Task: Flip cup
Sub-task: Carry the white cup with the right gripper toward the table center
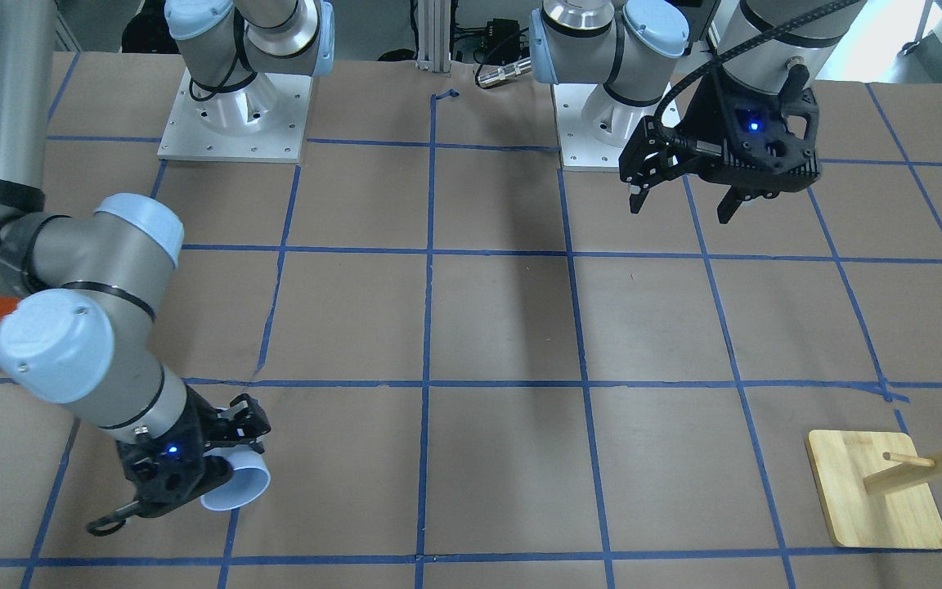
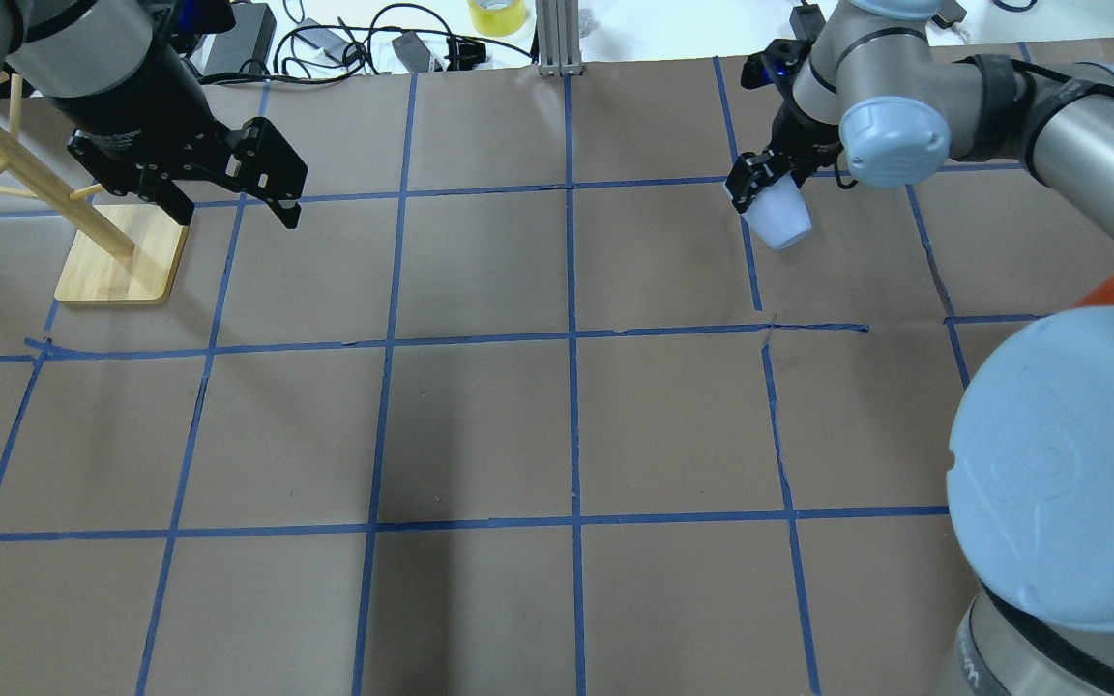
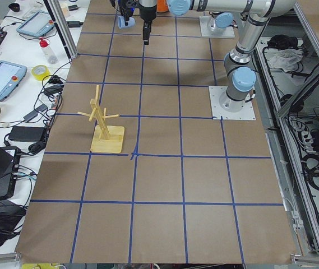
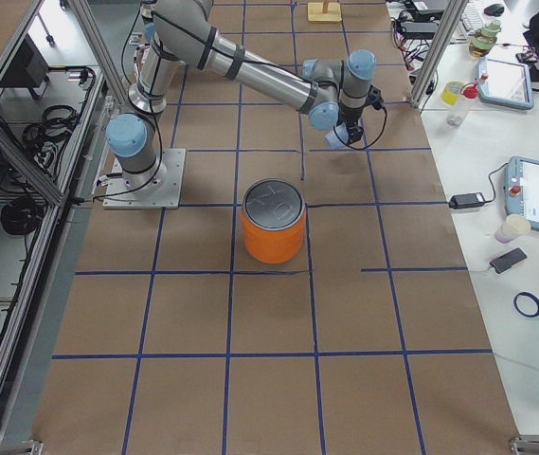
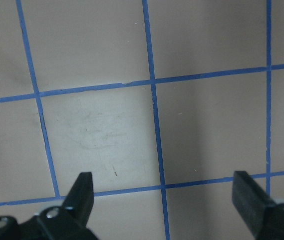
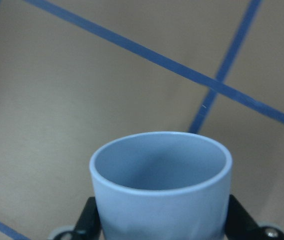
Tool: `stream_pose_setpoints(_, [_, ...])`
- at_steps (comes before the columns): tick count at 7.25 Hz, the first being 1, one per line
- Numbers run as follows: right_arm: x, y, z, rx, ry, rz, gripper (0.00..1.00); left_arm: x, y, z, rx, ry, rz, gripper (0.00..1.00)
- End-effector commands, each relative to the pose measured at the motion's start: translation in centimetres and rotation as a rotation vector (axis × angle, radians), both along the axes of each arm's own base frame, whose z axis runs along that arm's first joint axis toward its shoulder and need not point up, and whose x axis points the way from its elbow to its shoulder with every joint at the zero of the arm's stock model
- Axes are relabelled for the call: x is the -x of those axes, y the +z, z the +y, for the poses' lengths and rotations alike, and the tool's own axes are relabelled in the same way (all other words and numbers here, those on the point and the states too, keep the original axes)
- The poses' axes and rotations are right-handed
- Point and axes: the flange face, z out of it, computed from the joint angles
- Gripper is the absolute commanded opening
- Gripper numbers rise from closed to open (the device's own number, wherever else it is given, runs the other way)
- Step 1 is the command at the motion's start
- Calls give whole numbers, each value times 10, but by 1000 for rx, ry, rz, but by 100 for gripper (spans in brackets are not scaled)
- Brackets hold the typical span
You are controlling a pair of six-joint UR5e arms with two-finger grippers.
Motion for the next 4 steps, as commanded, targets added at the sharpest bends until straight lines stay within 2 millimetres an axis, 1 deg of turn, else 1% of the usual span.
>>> stream_pose_setpoints(1, [-80, 18, 9, 91, 403, 102, 34, -1, 0, 0, 0, 2, 0, 100])
stream_pose_setpoints(2, [-108, 21, 15, 131, 546, 105, 34, -1, 0, 0, 0, 2, 0, 100])
stream_pose_setpoints(3, [-139, 15, 22, 170, 684, 54, 35, 0, 0, 0, 0, -1, 0, 100])
stream_pose_setpoints(4, [-167, 10, 29, 191, 786, 47, 35, 0, 0, 0, 0, 0, 0, 100])
